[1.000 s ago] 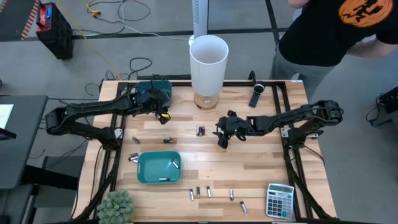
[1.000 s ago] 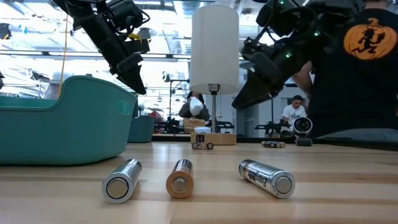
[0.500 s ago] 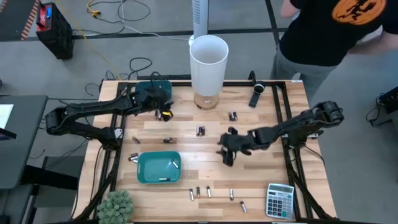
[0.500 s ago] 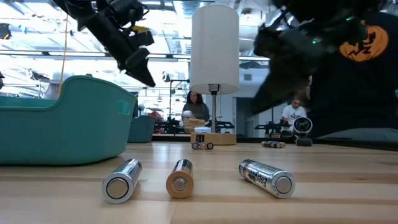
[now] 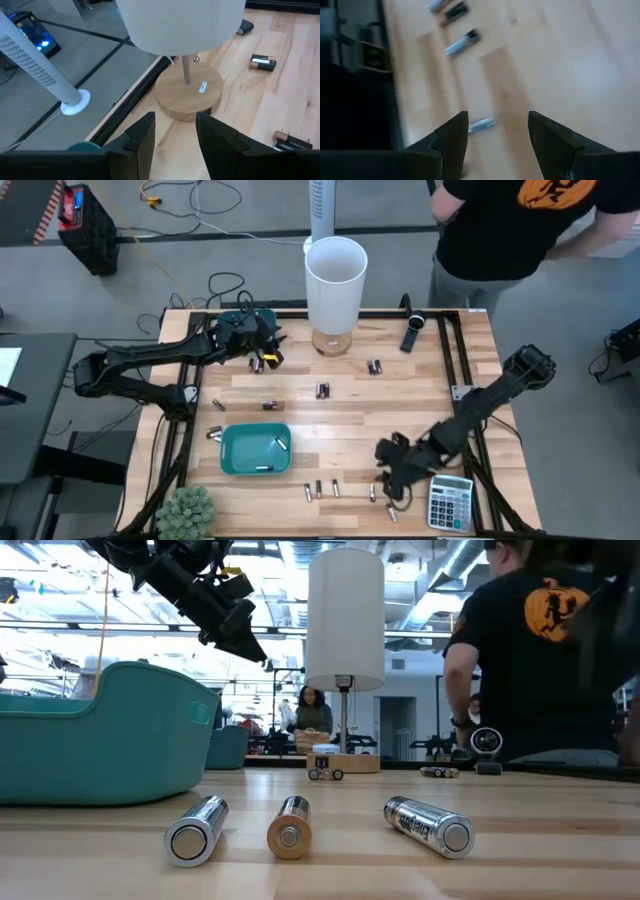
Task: Sort batteries
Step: Put the silver battery into the green bin
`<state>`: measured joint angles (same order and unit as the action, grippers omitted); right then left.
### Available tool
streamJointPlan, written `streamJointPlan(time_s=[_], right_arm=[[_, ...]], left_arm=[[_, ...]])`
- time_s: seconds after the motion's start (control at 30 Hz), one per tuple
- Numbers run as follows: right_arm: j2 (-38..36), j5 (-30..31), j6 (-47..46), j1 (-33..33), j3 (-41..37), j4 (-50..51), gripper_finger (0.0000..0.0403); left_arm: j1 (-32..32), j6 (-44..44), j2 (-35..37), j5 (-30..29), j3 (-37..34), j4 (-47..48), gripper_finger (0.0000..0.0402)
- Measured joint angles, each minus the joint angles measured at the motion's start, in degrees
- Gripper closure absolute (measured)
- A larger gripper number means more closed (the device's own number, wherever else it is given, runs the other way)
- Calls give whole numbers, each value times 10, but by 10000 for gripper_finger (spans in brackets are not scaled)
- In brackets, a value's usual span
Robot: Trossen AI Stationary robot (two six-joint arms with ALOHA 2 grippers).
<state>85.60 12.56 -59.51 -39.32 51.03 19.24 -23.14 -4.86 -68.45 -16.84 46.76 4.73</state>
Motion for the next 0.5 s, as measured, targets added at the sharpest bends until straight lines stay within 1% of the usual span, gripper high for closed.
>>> streamJointPlan(time_s=[0.13,0.27,0.4,0.5], right_arm=[[0,41,-101,-56,24,34,180],[0,66,-183,-96,36,65,184],[0,71,-260,-124,37,47,196],[24,71,-304,-143,50,36,203]], left_arm=[[0,1,0,0,0,0,265],[0,1,0,0,0,1,265],[0,2,0,0,0,1,265],[0,2,0,0,0,2,265]])
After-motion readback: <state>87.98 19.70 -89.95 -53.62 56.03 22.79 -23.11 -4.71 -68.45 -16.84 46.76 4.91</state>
